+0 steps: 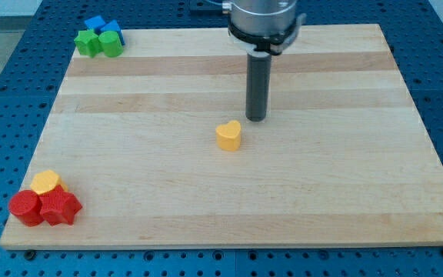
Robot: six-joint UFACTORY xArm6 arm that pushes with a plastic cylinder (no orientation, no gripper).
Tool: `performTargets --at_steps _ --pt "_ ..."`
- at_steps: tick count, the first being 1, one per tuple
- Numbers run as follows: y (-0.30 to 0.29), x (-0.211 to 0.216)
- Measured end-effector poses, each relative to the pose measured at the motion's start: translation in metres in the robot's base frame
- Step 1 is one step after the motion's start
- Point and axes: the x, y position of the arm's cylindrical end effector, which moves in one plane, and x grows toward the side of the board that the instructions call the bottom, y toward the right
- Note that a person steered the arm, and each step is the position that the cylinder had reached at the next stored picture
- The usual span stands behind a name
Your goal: Move the yellow heart right to the yellow hexagon
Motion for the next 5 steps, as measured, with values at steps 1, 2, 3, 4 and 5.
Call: performTargets --at_steps 1,2,3,4,5 --pt "-0.012 0.030" --pt "-0.068 0.039" --pt "-0.141 0.039" --pt "-0.191 0.041" --pt "-0.198 0.032"
